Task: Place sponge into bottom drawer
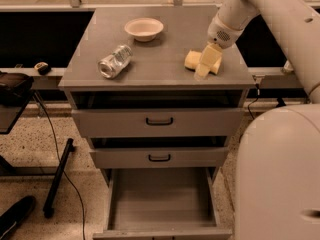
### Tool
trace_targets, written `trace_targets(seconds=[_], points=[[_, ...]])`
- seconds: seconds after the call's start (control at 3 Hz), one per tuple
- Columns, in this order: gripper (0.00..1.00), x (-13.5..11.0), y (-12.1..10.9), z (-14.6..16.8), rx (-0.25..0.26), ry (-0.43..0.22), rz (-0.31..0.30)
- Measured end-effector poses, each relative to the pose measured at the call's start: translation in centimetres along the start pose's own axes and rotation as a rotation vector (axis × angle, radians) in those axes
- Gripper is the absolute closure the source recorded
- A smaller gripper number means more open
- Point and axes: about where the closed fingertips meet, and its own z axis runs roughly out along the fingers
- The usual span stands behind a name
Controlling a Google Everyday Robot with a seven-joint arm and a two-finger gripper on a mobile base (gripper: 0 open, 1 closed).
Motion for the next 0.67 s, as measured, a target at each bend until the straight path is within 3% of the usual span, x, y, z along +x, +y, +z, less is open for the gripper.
trace_targets(seconds=[0.67], points=[[0.48,-0.60,-0.16,2.03,-0.043,0.031,-0.002]])
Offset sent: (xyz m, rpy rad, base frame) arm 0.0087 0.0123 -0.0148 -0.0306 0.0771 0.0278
